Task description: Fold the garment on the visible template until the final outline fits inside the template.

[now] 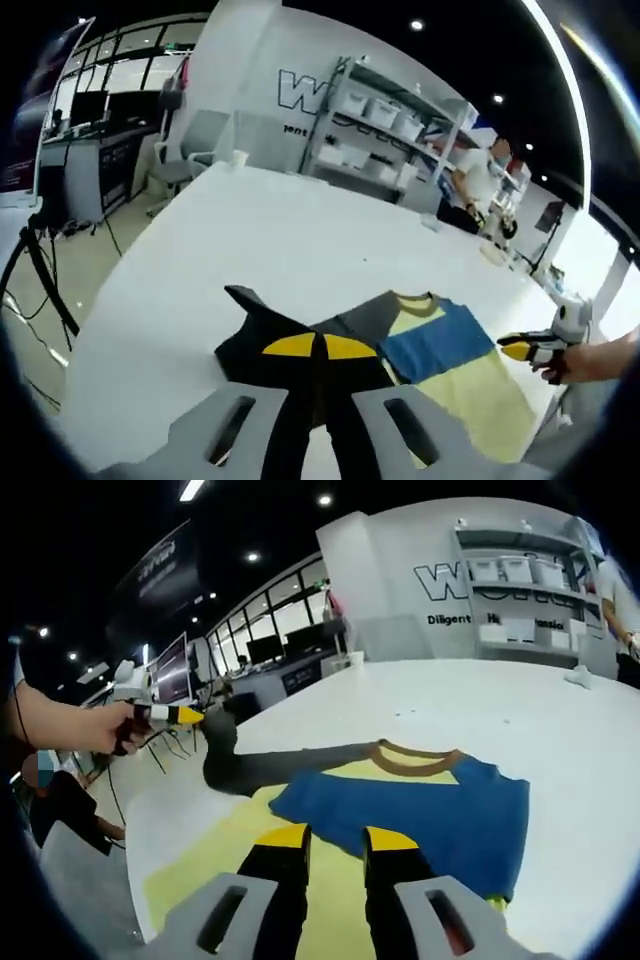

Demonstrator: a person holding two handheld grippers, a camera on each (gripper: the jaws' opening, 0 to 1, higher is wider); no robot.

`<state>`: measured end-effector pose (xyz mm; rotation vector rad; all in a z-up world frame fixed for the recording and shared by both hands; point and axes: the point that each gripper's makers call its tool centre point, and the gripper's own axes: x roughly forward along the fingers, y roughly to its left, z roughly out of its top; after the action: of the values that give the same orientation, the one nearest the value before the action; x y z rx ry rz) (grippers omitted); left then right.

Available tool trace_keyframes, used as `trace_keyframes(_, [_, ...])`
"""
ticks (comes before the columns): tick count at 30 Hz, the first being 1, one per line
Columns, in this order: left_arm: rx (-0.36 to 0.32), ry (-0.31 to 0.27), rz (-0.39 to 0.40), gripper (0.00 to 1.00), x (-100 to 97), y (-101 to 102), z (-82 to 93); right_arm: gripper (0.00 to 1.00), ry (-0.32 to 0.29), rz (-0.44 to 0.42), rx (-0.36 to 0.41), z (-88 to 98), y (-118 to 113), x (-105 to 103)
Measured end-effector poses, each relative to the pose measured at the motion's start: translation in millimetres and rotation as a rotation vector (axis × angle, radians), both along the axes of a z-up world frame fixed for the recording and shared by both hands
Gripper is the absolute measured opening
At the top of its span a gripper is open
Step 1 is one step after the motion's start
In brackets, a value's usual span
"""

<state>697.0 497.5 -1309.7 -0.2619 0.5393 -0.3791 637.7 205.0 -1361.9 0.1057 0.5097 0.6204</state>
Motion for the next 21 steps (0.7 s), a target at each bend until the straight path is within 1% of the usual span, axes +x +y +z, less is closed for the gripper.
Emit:
trace_keyframes(5, [-0.016, -0.011, -0.066, 0.0, 7.1, -35, 4.9, 0.15, 0.006, -0.009, -0.002, -4.0, -8, -2])
trace_keyframes(6, [-0.023, -0.012, -0.089, 0.0, 8.1, -46, 6.8, 0.15, 0.006, -0.012, -0.001, -4.0, -10, -2])
trace_keyframes(8, [-0.025, -0.014, -0.113, 0.0, 9.5, -59, 8.0, 0.15, 0.006, -0.016, 0.0, -4.6, -13, -2])
trace_keyframes(11, [-0.038, -0.015, -0.173, 0.0, 10.1, -87, 10.1, 0.15, 0.006, -0.021, 0.0, -4.5, -16, -4])
trace_keyframes(13, [-0.047, -0.015, -0.205, 0.0, 10.5, -102, 11.1, 0.15, 0.006, -0.02, -0.005, -5.7, -19, -6])
trace_keyframes(21, [-0.059, -0.012, -0.293, 0.0, 10.5, -155, 11.2, 0.16, 0.011, -0.043, 0.002, -10.3, -33, -13])
